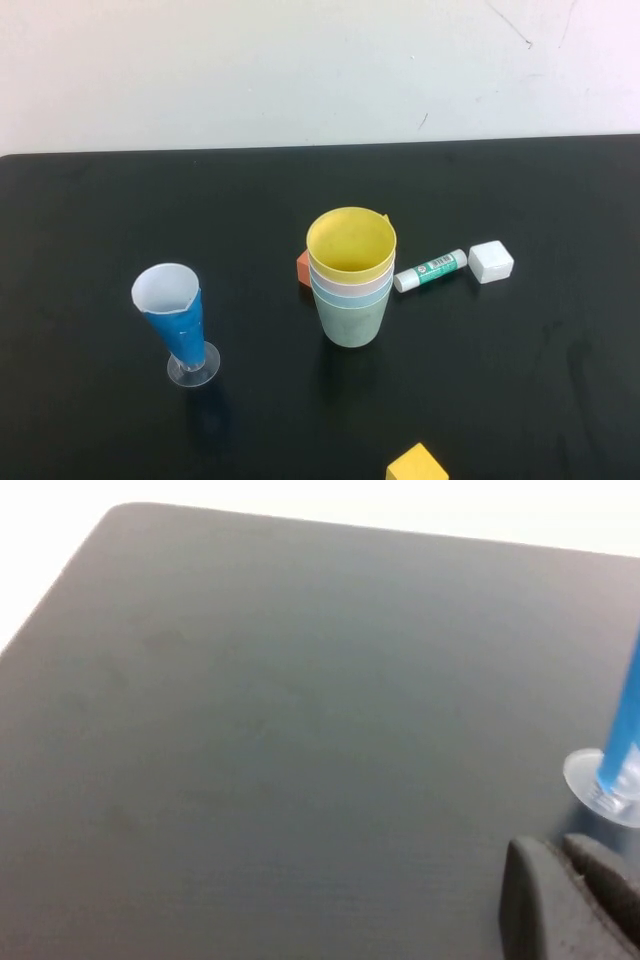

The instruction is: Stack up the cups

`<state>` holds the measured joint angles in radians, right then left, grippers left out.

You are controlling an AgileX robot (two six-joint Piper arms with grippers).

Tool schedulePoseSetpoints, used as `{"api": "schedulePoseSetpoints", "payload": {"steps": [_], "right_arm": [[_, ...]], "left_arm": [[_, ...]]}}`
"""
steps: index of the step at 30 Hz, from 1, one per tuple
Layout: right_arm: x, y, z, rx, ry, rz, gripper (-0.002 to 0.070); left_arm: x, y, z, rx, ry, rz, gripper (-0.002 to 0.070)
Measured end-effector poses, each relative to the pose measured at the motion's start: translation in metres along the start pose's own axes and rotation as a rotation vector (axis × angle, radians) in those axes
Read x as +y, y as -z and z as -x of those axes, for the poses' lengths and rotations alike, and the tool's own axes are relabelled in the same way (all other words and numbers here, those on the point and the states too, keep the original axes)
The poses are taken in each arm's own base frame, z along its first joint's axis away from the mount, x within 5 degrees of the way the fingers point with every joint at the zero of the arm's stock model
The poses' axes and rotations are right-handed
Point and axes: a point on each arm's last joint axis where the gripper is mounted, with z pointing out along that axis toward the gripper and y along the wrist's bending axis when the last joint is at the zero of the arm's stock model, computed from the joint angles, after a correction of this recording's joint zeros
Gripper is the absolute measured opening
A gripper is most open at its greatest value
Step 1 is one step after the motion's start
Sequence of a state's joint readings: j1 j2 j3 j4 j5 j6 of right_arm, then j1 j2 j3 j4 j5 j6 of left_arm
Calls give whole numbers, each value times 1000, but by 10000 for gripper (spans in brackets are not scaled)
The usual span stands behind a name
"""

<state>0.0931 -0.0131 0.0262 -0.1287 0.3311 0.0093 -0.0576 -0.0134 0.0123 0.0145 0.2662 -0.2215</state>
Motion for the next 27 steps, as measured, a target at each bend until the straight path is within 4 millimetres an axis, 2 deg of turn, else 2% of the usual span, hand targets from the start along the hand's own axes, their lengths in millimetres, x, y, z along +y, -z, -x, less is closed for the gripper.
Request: {"api": "schedulePoseSetpoints", "payload": {"steps": [27], "right_arm": [[0,0,0,2,0,0,-2]], "left_arm": [[2,-1,-5,41,9,31,-2]]}}
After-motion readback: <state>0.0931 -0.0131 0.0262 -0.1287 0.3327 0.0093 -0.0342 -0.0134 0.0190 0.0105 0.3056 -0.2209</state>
